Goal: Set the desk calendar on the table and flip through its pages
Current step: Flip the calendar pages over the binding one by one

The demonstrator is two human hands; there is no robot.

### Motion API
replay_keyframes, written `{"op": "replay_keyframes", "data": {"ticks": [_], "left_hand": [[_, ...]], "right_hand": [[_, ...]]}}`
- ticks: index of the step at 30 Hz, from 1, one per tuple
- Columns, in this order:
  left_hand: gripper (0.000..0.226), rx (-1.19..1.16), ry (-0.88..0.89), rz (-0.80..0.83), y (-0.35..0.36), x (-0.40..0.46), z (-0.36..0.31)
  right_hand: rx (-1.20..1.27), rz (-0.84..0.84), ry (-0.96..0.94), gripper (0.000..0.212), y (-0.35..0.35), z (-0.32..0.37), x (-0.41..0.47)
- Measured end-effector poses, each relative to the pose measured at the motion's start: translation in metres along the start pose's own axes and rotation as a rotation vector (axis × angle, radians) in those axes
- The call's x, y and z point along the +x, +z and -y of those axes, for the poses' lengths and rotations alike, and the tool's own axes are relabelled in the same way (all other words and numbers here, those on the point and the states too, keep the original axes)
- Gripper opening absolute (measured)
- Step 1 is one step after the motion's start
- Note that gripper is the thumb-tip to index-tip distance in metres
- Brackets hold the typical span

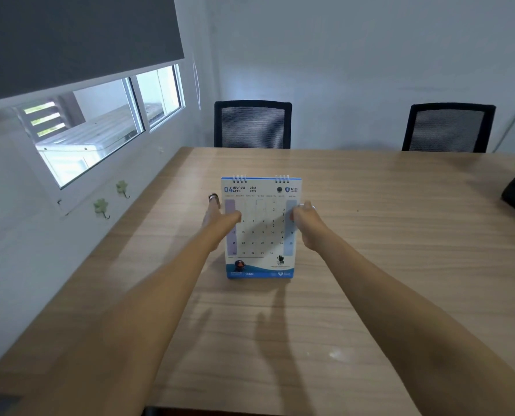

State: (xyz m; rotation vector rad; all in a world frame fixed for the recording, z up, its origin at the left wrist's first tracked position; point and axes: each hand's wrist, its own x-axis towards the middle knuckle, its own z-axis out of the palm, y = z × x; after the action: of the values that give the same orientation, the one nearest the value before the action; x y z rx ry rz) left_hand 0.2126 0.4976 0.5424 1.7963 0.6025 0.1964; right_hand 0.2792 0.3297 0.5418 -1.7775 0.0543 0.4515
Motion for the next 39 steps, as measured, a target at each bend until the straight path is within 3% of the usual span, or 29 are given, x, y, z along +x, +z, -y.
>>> {"op": "replay_keyframes", "data": {"ticks": [1,5,11,12,14,17,19,21,25,28,30,32,35,39], "left_hand": [[0.060,-0.009,-0.014,0.027,0.003,-0.002,0.005],[0.048,0.037,0.033,0.085,0.008,-0.014,0.010],[0.057,0.086,-0.071,0.091,0.000,-0.004,0.006],[0.054,0.119,-0.069,0.055,-0.002,-0.002,0.005],[0.012,0.156,-0.016,-0.030,-0.011,-0.010,-0.001],[0.017,0.142,0.003,-0.100,-0.027,-0.009,-0.005],[0.012,0.060,-0.042,-0.047,-0.037,-0.006,-0.008],[0.009,-0.050,-0.087,0.052,-0.047,-0.010,-0.017],[0.016,-0.170,-0.061,0.120,-0.062,-0.015,-0.046],[0.025,-0.420,-0.053,0.247,-0.064,-0.014,-0.068],[0.025,-0.426,-0.010,0.222,-0.059,-0.011,-0.075],[0.018,-0.211,0.109,0.136,-0.048,-0.009,-0.079],[0.040,0.187,0.270,0.031,-0.035,0.001,-0.075],[0.063,0.551,0.366,0.037,-0.029,0.016,-0.060]], "right_hand": [[-0.003,0.004,0.011,0.021,0.003,-0.002,-0.002],[0.010,0.048,-0.009,0.019,0.008,-0.006,-0.009],[-0.032,0.015,-0.029,0.012,0.006,-0.005,-0.008],[-0.035,-0.006,-0.040,0.011,0.004,-0.004,-0.009],[-0.037,-0.075,-0.089,0.017,-0.001,-0.002,-0.018],[-0.013,-0.104,-0.110,0.025,-0.011,0.005,-0.026],[0.045,-0.097,-0.054,0.014,-0.019,0.011,-0.027],[0.174,-0.063,-0.010,0.021,-0.027,0.018,-0.031],[0.428,-0.002,-0.044,0.024,-0.037,0.033,-0.035],[0.489,0.106,-0.109,0.025,-0.035,0.045,-0.034],[0.351,0.103,-0.186,0.023,-0.030,0.052,-0.031],[0.117,0.052,-0.315,0.027,-0.024,0.056,-0.032],[-0.260,-0.002,-0.479,0.044,-0.019,0.054,-0.025],[-0.597,-0.013,-0.475,0.062,-0.018,0.048,-0.010]]}}
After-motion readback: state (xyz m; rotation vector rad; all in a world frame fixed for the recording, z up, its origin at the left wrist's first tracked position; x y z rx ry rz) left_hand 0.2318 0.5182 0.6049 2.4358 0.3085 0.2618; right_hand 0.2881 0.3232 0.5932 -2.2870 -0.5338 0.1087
